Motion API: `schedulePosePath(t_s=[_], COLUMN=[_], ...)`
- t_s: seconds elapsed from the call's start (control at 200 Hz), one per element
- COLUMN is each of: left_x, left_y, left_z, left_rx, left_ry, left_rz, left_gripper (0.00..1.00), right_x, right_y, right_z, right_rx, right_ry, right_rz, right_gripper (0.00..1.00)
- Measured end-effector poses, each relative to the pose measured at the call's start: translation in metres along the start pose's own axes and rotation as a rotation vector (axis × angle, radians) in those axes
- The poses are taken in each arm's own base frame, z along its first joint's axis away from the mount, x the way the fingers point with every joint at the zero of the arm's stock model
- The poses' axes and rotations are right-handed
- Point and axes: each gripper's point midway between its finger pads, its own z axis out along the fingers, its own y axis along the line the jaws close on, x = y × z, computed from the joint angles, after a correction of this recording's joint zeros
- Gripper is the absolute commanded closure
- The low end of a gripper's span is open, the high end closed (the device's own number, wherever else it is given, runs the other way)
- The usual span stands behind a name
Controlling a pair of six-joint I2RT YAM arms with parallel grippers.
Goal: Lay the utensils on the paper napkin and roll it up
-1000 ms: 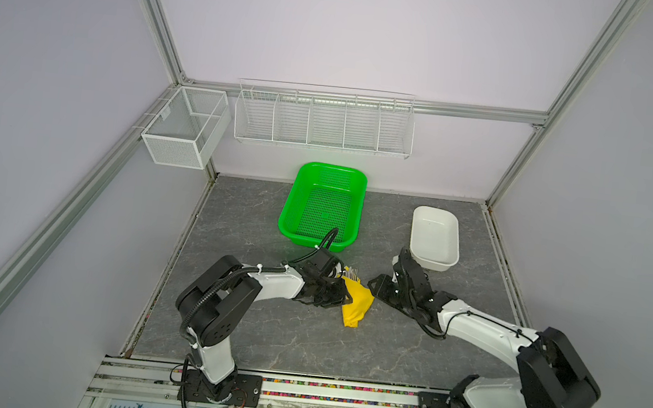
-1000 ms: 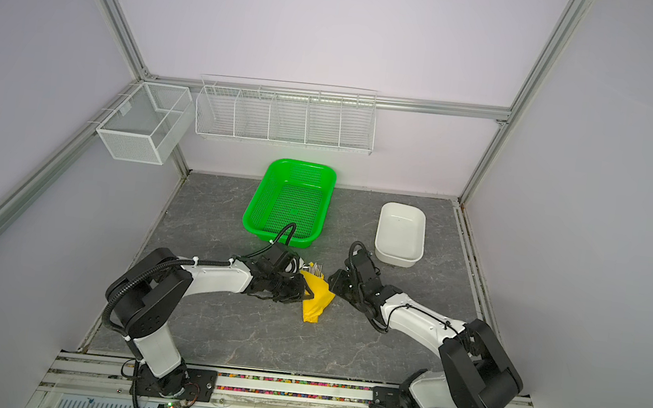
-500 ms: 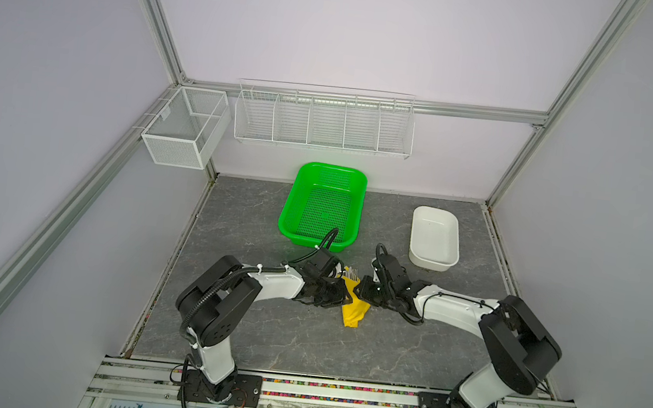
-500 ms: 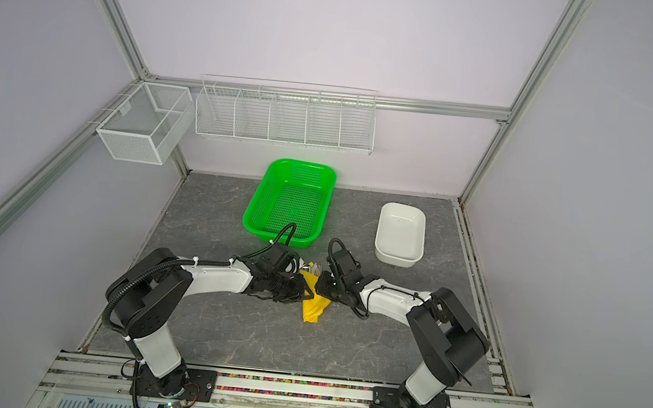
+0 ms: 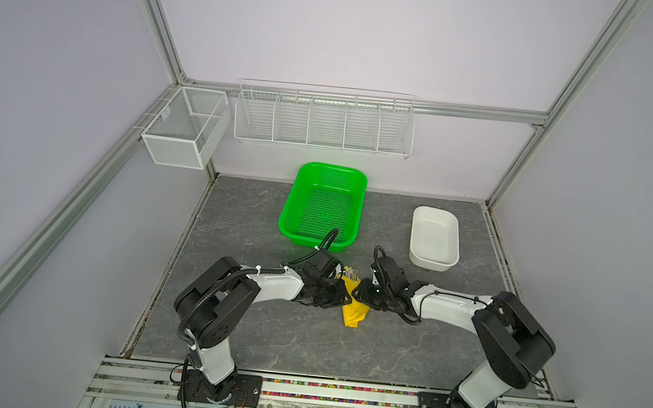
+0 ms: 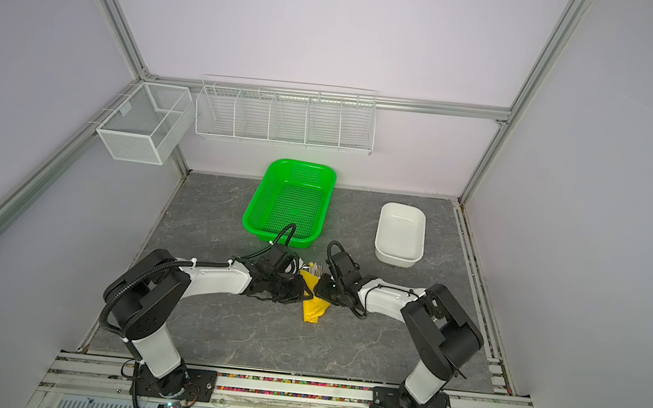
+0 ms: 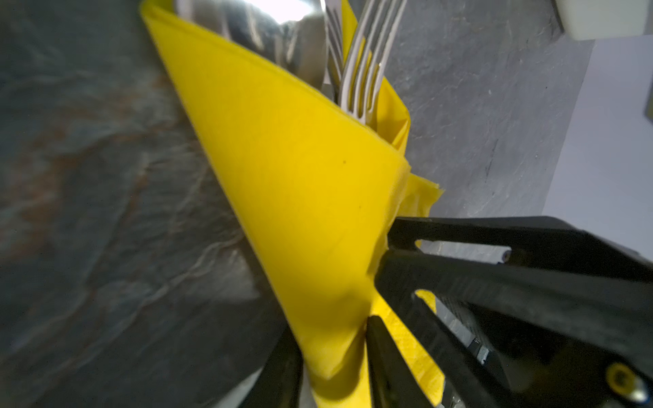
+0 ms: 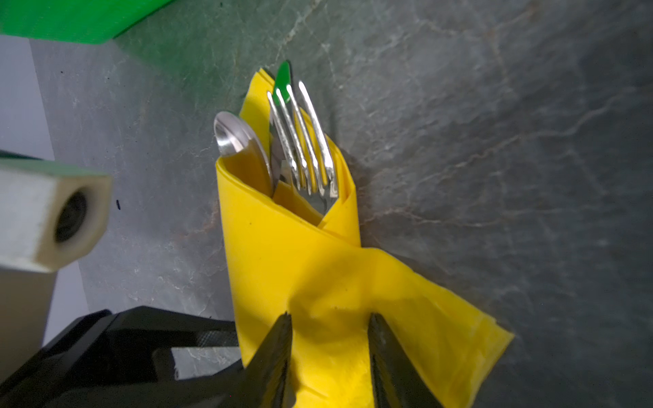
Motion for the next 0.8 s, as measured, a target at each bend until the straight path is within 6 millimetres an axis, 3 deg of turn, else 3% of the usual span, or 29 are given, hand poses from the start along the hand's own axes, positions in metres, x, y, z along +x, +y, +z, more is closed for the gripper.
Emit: schedulePosePath(t_s=[0.185,0.565,0.8], left_x=[0.0008,-0.0002,-0.0011], left_y=[0.0069,0.0075,0.0077], left_z=[-0.0056,-0.0009,0.0013], left_rx=[0.000,0.029,0.037], left_ry=[-0.009,-0.004,-0.001], left_rz=[-0.017,-0.035,-0.038], left_gripper=[0.68,0.80,0.83], right_x=[0.0005,-0.0006,-0.0015], right_y=[0.0007,0.0065,0.0065], right_z=[0.0007,0.0058,0.0059], right_rx=[-0.012,-0.063,-0.082], right_ry=[-0.001,-0.014,-0.015], right_rz=[-0.002,-0.018,-0.035], right_gripper=[0.61,0.66,0.63])
